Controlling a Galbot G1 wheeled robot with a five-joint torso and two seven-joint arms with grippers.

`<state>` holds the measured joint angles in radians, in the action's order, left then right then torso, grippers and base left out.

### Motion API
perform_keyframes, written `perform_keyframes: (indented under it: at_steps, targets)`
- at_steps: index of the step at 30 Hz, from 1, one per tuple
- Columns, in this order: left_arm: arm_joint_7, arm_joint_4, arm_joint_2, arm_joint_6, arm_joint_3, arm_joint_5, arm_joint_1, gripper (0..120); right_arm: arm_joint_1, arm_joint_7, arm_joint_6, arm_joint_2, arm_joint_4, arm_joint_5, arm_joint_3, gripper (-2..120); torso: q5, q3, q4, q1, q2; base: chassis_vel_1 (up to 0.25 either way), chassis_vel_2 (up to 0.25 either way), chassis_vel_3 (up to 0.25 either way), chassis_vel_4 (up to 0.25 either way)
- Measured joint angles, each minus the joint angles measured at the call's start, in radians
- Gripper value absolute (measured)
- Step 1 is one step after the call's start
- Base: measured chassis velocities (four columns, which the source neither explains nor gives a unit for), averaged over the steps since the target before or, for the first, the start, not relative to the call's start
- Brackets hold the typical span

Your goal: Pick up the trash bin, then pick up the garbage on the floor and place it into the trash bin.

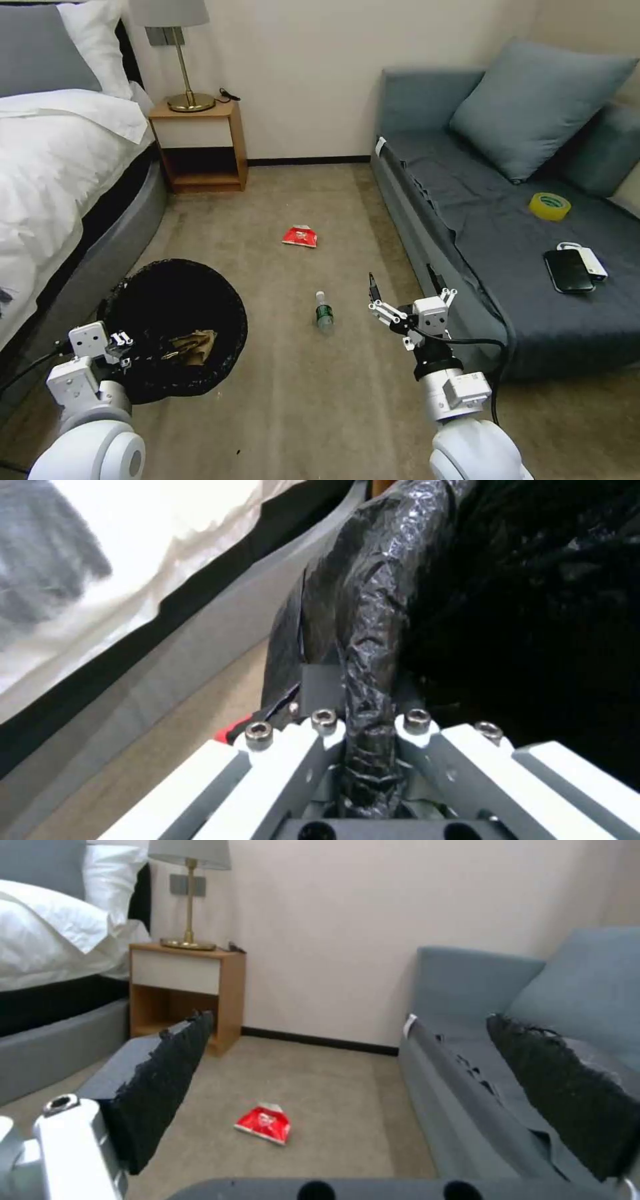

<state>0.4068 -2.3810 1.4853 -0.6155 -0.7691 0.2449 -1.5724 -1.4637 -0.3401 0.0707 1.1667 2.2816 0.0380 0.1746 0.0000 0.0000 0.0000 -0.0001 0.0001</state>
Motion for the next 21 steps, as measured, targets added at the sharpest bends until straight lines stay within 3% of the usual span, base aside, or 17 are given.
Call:
perform_keyframes:
  at_steps: [21]
  targets:
    - [-0.005, -0.016, -0.007, -0.005, -0.036, 0.006, 0.002, 2, 0.070, 0.007, 0.031, -0.072, -0.053, 0.069, -0.049, 100, 0.0000, 0.000, 0.0000, 0.000, 0.000, -0.141, 0.137, 0.136, -0.132]
